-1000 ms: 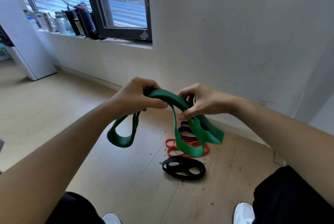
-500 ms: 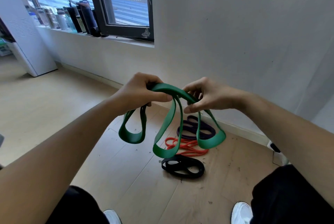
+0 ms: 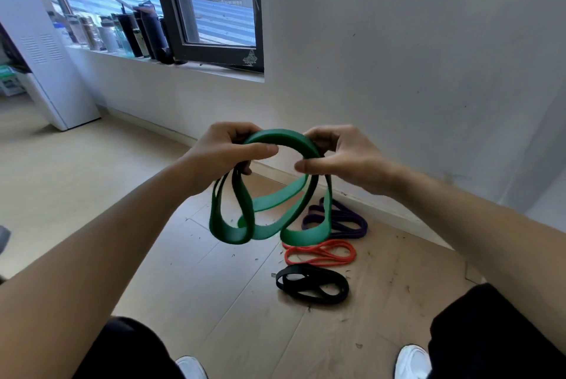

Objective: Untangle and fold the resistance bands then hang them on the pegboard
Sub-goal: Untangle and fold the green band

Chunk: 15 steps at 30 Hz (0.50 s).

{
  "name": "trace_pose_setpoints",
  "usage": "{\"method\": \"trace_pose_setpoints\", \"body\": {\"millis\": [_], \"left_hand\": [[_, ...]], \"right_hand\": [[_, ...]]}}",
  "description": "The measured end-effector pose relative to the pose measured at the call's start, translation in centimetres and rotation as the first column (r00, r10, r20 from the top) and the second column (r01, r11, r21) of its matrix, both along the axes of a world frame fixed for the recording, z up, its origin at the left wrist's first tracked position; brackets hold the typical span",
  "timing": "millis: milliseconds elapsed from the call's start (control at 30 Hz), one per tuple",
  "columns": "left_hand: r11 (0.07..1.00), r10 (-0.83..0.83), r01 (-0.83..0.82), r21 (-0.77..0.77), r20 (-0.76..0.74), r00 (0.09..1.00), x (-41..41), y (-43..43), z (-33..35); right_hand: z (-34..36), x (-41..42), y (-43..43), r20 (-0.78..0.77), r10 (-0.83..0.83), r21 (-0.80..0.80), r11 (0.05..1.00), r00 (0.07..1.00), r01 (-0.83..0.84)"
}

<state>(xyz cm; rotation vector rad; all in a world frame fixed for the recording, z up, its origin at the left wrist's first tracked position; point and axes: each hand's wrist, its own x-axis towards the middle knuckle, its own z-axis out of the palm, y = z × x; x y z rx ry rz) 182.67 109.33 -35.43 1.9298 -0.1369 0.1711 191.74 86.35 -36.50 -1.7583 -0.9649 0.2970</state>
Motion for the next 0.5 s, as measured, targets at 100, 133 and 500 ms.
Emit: {"method": "trace_pose_setpoints", "body": {"millis": [100, 133, 500], "left_hand": [[0.994, -0.04, 0.048, 0.095, -0.075, 0.996, -0.1, 0.5, -0.9], [0.992, -0.034, 0.044, 0.119, -0.08, 0.996, 0.0, 0.3, -1.3], [0.991, -0.052, 0.048, -0.124, -0.028, 0.998, 1.1, -5.2, -3.0]], "right_hand": [[0.8, -0.3, -0.2, 0.022, -0.011, 0.063, 0.998, 1.0, 0.009], [0.8, -0.4, -0.2, 0.034, -0.018, 0.073, 0.997, 0.999, 0.016], [1.4, -0.8, -0.6, -0.07, -0.09, 0.288, 0.952, 0.994, 0.106]]}}
